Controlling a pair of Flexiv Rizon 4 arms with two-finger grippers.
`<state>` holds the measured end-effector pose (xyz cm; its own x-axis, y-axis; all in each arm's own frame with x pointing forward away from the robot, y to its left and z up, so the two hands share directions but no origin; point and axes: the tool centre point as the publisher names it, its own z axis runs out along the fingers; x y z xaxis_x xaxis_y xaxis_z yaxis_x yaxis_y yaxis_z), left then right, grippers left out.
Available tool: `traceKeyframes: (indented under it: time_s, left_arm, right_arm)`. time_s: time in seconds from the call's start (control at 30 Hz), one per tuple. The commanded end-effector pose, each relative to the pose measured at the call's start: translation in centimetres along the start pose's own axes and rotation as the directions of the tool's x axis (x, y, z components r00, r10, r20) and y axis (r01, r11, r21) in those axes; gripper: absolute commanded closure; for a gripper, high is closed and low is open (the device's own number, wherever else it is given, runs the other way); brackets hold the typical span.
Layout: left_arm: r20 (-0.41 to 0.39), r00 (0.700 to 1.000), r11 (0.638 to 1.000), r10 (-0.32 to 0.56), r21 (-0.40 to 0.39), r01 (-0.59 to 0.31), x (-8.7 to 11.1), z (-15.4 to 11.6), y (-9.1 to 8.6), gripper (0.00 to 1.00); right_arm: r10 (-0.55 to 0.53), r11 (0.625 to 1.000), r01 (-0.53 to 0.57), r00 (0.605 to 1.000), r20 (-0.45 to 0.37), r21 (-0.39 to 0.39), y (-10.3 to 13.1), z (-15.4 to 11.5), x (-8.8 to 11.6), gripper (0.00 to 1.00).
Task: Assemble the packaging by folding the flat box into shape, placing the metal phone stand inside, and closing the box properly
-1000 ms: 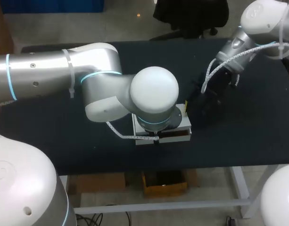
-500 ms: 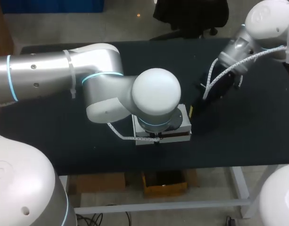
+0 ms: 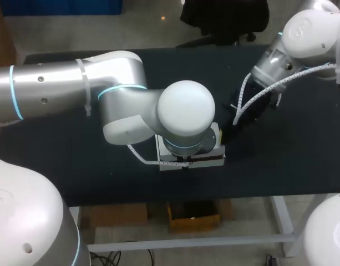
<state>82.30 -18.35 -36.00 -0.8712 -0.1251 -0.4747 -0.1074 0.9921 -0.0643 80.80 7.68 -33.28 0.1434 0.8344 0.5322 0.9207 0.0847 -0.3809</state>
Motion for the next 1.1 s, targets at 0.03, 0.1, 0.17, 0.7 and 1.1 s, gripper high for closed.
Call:
traceKeyframes:
  time_s: [0.03,0.1,0.17,0.7,1.1]
  left_arm:
    - [0.006,1.0,1.0,0.001,-0.006,-0.001,0.2,0.0,-0.3,0.56]
    - [0.007,1.0,1.0,0.002,-0.005,-0.002,0.2,0.0,-0.3,0.56]
    - [0.006,1.0,1.0,0.003,-0.004,-0.003,0.2,0.0,-0.3,0.56]
    - [0.008,1.0,1.0,0.006,-0.003,-0.006,0.3,-0.4,-0.2,0.55]
    - [0.032,0.999,1.0,-0.001,0.013,0.0,0.5,-1.7,0.4,0.53]
  right_arm:
    - [0.002,1.0,-0.002,1.0,0.0,0.02,0.8,0.5,-0.2,1.0]
    - [0.006,1.0,-0.006,1.0,-0.002,0.026,1.1,0.6,-0.4,1.0]
    - [0.008,0.999,-0.008,1.0,-0.004,0.031,1.3,0.8,-0.5,1.0]
    - [0.003,0.999,-0.002,1.0,-0.014,0.047,1.8,0.9,-0.6,1.0]
    - [0.002,0.999,-0.001,1.0,-0.014,0.047,1.7,1.0,-0.6,1.0]
